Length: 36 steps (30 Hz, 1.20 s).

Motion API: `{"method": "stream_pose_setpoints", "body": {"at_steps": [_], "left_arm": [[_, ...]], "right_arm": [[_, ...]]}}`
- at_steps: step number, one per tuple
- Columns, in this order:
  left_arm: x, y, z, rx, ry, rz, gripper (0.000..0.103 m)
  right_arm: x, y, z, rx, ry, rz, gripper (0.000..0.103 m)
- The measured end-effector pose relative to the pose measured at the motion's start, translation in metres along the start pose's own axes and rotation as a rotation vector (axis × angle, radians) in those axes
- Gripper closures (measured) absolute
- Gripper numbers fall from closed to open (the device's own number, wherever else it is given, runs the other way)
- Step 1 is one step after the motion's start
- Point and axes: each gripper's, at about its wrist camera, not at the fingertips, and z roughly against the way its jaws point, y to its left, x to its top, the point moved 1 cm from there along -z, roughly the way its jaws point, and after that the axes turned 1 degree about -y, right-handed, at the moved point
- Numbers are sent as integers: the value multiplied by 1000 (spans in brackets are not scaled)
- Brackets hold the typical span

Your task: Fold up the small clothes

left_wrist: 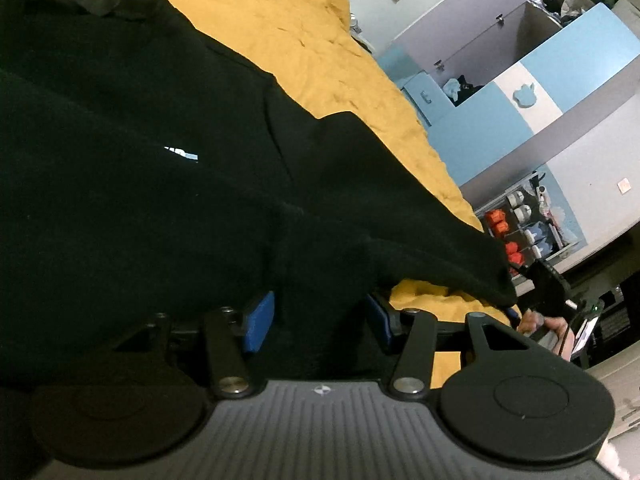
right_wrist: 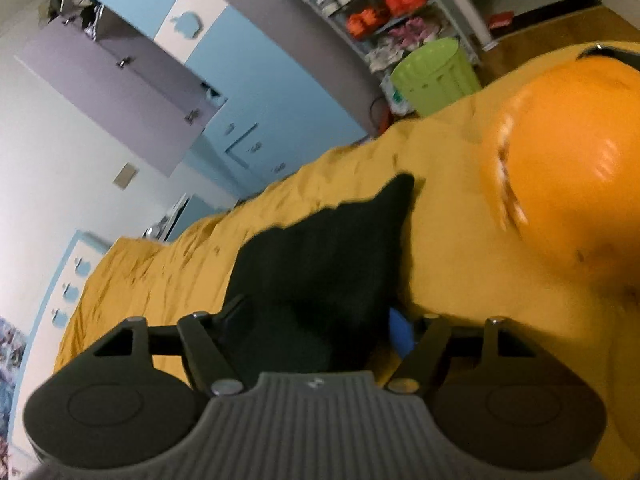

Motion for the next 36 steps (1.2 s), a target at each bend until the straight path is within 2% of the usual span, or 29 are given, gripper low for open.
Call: {"method": "stream_pose_setpoints", "body": {"at_steps": [3,4,5,6,7,10,13,16,21,24,27,30,33,35,36], "left_arm": [[0,1,1,-3,3,-4,43],[0,1,2,-3,3,-2,43],[0,1,2,-2,4,-5,42],[0,1,2,0,5,-10,43],[-2,1,3,2,4,-11,42],[-2,-2,1,4,1,-11,42],[4,-6,10,-19,-22,1,43],[12,-8,38,-42,-95,-8,43],[25,7,105,-28,-211,6,43],[22,29,146,-1,-267,43,43],[17,51,181,20,-308,91,43],[9,75,214,42,-363,147,43],[0,100,240,77,-397,206,43],[-6,117,254,120,-413,239,43],[-8,123,260,133,-419,248,43]], "right_arm": [[8,-1,-10,-10,-31,2,36],[10,-2,-13,-10,-35,3,42],[12,-2,-14,-14,-37,9,52],[14,-3,-16,-10,-29,18,78],[16,-5,-18,-6,-18,18,90],[19,-3,-6,2,-34,33,94],[24,13,11,45,-49,81,98],[29,46,39,138,-60,137,98],[12,129,109,375,-63,258,98],[-22,181,152,534,-21,296,98],[-75,226,194,686,58,342,98],[-145,262,231,823,163,412,98],[-227,281,258,901,281,479,97],[-288,284,266,918,400,523,88],[-316,282,267,915,449,547,78]]}}
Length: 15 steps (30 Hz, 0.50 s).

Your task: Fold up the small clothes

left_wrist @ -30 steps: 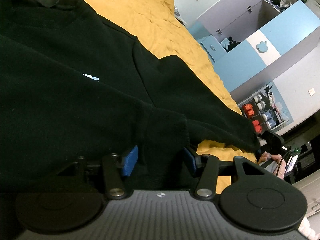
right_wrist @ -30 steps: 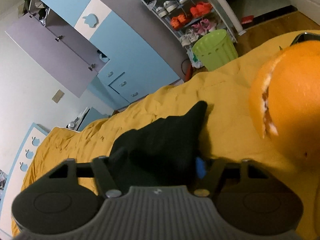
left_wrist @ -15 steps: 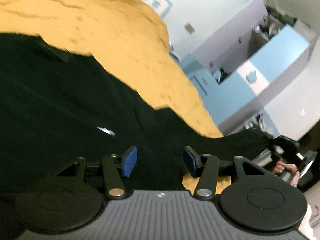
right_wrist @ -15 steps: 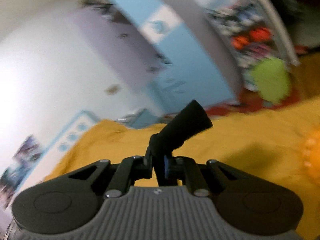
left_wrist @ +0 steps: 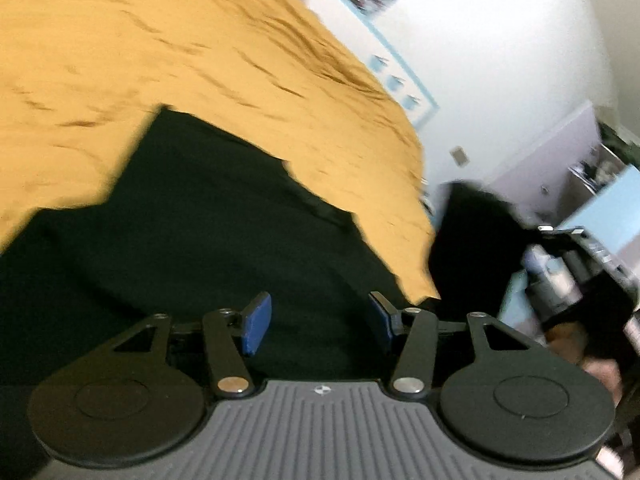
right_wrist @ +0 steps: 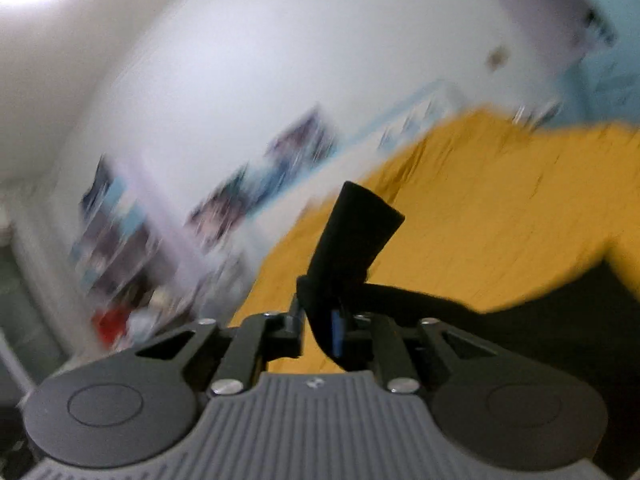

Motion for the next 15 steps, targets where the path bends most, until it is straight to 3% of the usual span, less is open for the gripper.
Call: {"method": "stream_pose_setpoints", "body": {"at_steps": [1,2,5,10,15], "left_arm": [[2,6,4,13,-8,4,43],[2,11,8,29,-17,7,43],[4,23,11,63,-30,22,43],[5,32,-11,114,-1,58,43],[-9,41,-45,65,72,161,43]], "right_arm": [[-24,6,-14,9,64,20,61],[-46,12,-28,21,153,55,56],[-86,13,-37,5,291,88,58],[-62,-24,4,-42,251,78,54],[-22,-77,59,-155,168,17,48]]}}
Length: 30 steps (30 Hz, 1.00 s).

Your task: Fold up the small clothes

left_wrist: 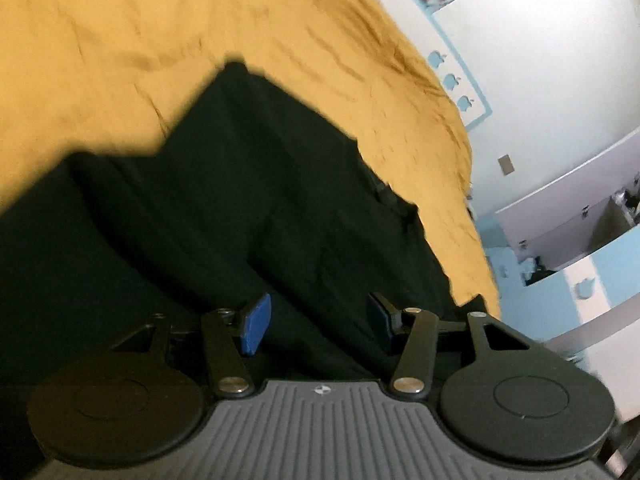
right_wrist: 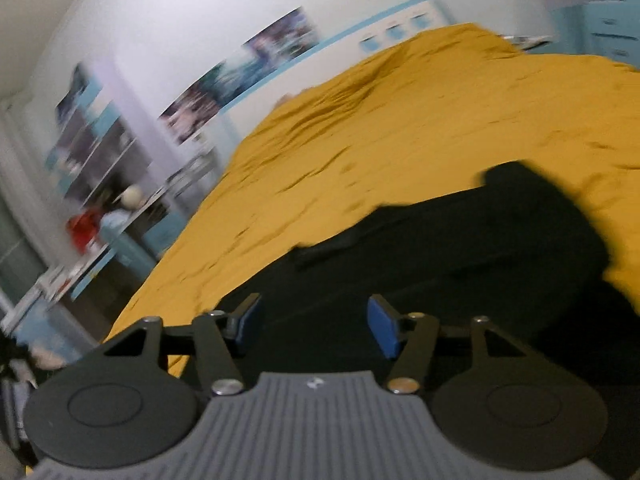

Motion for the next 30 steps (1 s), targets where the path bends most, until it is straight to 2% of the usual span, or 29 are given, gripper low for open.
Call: {"method": "stream_pose_setpoints", "body": {"at_steps": [2,6,12,13,14,17,19,21,22,24,27,30], "left_arm": [[-6,-1,-14,-4,17,45,43],[-11,2,-38,52,19,102,42],[-9,13,-53,49,-72,216,42],[-8,12,-54,30,-85,223,56],[-8,12,-53,14,-96,223,89],[1,7,-42,-85,-138,196,88],[10,-3,-20,-123,-230,120,88],[19,-10,2,-145,-324,69,88],[25,-11,15,-151,-373,44,88],[34,-9,25,-135,-408,22,88],[36,8,26,-81,-381,10,88],[30,23,17,-20,-343,-2,88]], "right_arm": [[1,-23,21,-28,-16,-36,47],[1,-54,53,-47,-29,-78,47],[-6,-86,63,-91,-21,-173,45],[-6,-90,64,-96,-18,-179,45],[-6,-90,61,-99,-18,-188,45],[-7,-95,54,-95,-12,-231,45],[-8,-97,50,-79,-11,-253,45],[-7,-92,48,-92,-9,-217,45],[-7,-87,47,-125,-17,-172,44],[-5,-77,38,-217,-13,-54,43],[-8,-62,20,-356,34,162,43],[-16,-53,0,-426,122,333,44]]}}
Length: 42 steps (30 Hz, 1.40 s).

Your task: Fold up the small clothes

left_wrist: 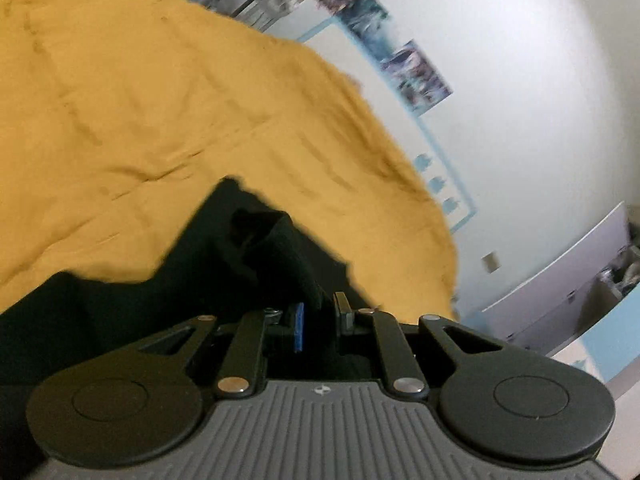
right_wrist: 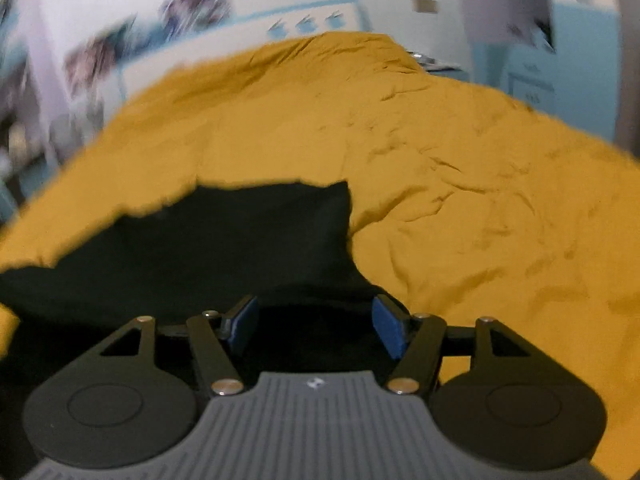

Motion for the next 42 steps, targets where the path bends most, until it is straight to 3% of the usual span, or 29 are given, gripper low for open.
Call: {"method": "stream_pose_setpoints", "body": {"at_steps": [3,5,7,9,12,15,17,18,20,22,24,27,29,31,37,39,42], "left_arm": [[-5,15,-8,61,23,-6,88],[-9,23,-10,114,62,24,88],[-15,27,-3,133,92,59,87],[-15,21,12,138,83,30,84],[-11,-1,42,221,-9,-60,80],[1,-27,64,195,-108,-129,73],[6,-42,54,141,-74,-173,56],[6,-48,42,112,-42,-191,56],[3,-55,13,76,35,-235,56],[-3,-56,-13,92,99,-260,56],[-10,-51,-35,156,163,-277,56],[-15,-37,-45,285,190,-346,58],[-17,-23,-42,281,215,-358,76],[-14,-14,-40,272,232,-354,83],[-8,-10,-46,265,255,-331,84],[-6,-20,-38,239,240,-317,82],[-13,-42,-20,136,216,-369,51]], "right_arm": [[-5,14,-11,-77,36,170,44],[-6,13,-11,-99,48,170,44],[-1,8,-2,-68,22,106,44],[6,7,9,-26,-32,70,44],[20,18,15,43,-102,74,41],[32,29,5,105,-99,45,39],[36,38,-6,139,-80,20,39],[36,41,-11,145,-72,14,39],[34,47,-21,191,-50,-4,39],[32,51,-35,246,-7,4,39],[23,51,-48,220,58,24,40],[7,40,-59,206,132,58,40],[-1,33,-58,230,112,78,40],[-4,31,-57,243,100,108,40],[-6,37,-60,218,105,114,39],[-2,40,-54,199,104,111,39],[8,41,-38,238,42,68,29]]}}
